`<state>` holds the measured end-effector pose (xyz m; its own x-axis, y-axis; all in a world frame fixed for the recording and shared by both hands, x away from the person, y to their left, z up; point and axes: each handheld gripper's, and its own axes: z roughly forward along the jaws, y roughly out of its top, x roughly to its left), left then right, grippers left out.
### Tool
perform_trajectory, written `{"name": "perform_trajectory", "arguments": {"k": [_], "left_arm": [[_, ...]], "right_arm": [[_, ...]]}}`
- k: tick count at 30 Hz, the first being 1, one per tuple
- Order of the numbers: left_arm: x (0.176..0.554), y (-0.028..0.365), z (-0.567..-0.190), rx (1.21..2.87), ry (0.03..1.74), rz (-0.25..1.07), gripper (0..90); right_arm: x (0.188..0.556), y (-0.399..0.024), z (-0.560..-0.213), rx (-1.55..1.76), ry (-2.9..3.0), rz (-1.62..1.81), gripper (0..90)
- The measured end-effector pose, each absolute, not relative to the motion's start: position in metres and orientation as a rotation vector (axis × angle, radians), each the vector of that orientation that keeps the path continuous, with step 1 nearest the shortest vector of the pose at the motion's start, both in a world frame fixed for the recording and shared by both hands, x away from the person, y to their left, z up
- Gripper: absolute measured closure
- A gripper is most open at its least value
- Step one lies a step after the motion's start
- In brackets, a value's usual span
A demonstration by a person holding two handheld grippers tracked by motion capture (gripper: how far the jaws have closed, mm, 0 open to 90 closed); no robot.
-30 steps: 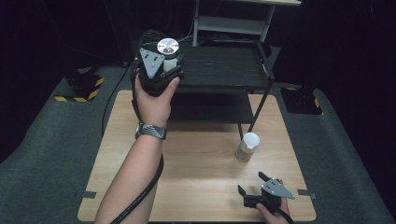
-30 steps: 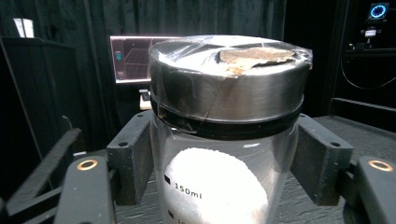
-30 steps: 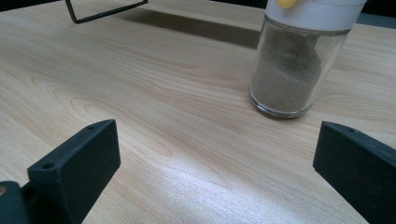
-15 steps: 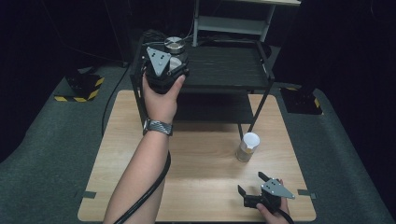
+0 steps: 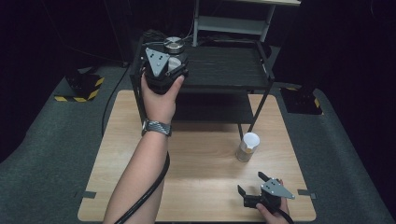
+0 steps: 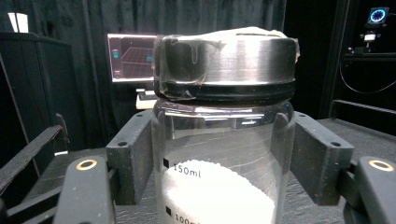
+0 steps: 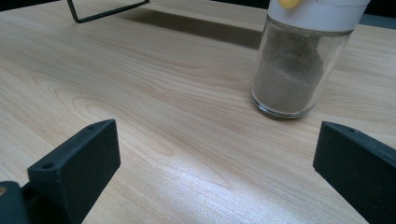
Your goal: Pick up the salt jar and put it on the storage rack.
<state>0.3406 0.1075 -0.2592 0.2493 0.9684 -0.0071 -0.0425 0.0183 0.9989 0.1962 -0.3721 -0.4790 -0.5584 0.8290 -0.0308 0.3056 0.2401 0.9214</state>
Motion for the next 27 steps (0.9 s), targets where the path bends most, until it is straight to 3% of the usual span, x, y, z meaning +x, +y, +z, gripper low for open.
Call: {"name": "perform_trajectory", "arguments": {"k": [8, 27], "left_arm": [[0.34, 0.107, -0.261, 1.261, 1.004, 1.019, 29.7], [0.328, 0.106, -0.261, 1.28, 0.997, 1.056, 4.6]], "right_arm": [[0.197, -0.373, -0.479, 1.036, 1.99, 1.305, 0.3], [0.196, -0.373, -0.479, 1.033, 1.993, 1.3, 0.3]]}}
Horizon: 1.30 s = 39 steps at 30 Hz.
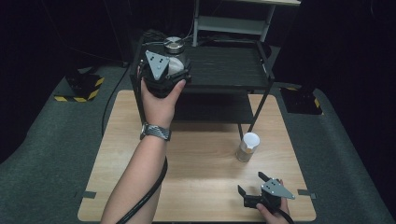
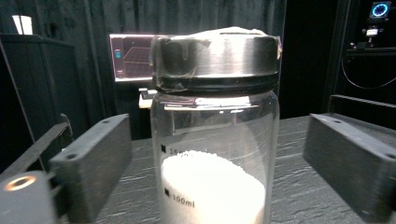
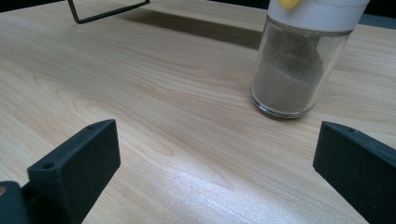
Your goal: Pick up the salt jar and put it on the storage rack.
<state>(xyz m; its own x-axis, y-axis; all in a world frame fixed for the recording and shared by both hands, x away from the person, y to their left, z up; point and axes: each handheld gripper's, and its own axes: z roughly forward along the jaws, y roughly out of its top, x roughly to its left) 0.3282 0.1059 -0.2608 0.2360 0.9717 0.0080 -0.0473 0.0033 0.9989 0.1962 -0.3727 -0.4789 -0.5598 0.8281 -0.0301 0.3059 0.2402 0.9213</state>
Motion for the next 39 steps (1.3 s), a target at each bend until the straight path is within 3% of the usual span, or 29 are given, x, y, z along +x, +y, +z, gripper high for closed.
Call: {"name": "perform_trajectory", "arguments": {"k": [16, 39], "left_arm": [[0.307, 0.12, -0.27, 1.275, 0.95, 1.058, 0.3], [0.248, 0.145, -0.322, 1.292, 0.903, 1.006, 0.3]], "right_arm": [[0.197, -0.372, -0.478, 1.025, 1.998, 1.291, 0.4], [0.195, -0.369, -0.478, 1.011, 2.005, 1.278, 0.3]]}}
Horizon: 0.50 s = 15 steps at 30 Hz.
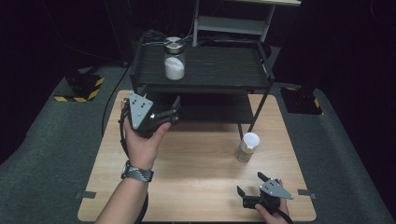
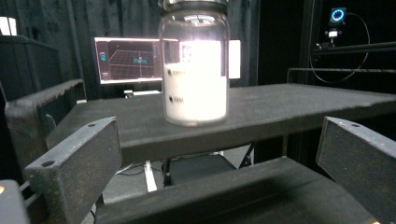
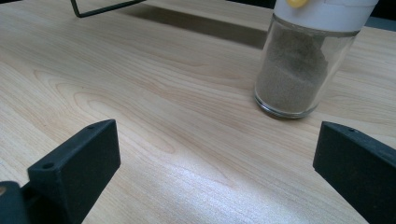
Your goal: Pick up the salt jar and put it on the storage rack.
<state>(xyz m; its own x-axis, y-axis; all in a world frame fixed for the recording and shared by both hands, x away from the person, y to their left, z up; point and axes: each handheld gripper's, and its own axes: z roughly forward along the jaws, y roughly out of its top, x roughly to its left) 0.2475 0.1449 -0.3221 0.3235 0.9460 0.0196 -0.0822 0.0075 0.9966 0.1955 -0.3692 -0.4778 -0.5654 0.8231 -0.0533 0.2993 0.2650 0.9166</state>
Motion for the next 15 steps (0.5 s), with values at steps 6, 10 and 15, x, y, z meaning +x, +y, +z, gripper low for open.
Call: {"name": "perform_trajectory", "arguments": {"k": [6, 10, 15], "left_arm": [[0.235, 0.149, -0.34, 1.316, 0.888, 0.995, 0.4], [0.227, 0.152, -0.352, 1.31, 0.898, 0.97, 0.3], [0.213, 0.161, -0.377, 1.323, 0.916, 0.938, 0.4]], "right_arm": [[0.196, -0.369, -0.478, 1.016, 2.006, 1.279, 0.4], [0.196, -0.369, -0.477, 1.013, 2.007, 1.276, 0.3], [0.196, -0.369, -0.477, 1.014, 2.007, 1.274, 0.4]]}}
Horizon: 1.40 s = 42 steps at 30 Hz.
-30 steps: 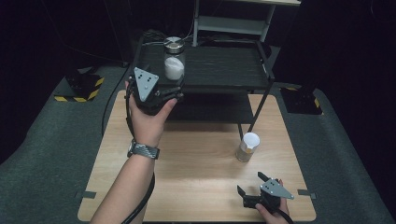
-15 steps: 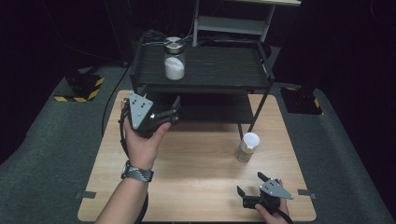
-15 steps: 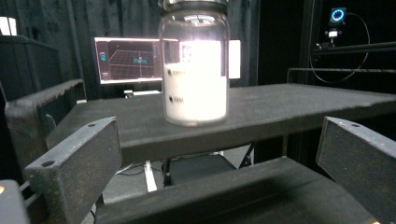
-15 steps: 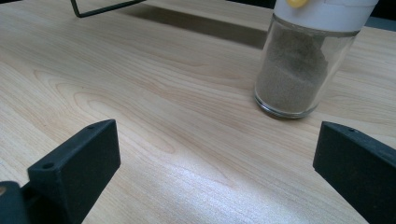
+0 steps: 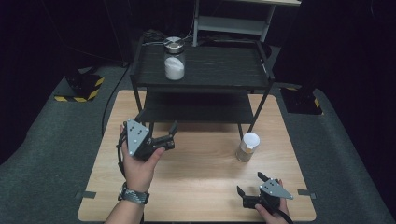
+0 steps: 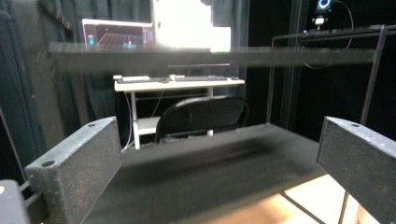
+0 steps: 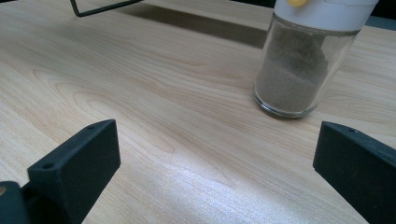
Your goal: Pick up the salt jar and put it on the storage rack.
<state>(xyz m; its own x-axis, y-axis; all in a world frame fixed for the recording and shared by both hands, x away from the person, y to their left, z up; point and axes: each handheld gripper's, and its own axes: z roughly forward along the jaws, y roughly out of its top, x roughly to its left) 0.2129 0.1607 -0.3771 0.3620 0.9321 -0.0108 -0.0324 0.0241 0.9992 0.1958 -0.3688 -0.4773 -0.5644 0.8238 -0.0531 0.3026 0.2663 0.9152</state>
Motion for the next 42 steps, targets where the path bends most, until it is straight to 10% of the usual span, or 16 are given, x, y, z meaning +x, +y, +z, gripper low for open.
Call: {"name": "perform_trajectory", "arguments": {"k": [42], "left_arm": [[0.182, 0.177, -0.476, 1.829, 1.019, 0.704, 0.4]], "right_arm": [[0.2, -0.365, -0.476, 1.033, 2.013, 1.27, 0.3]]}}
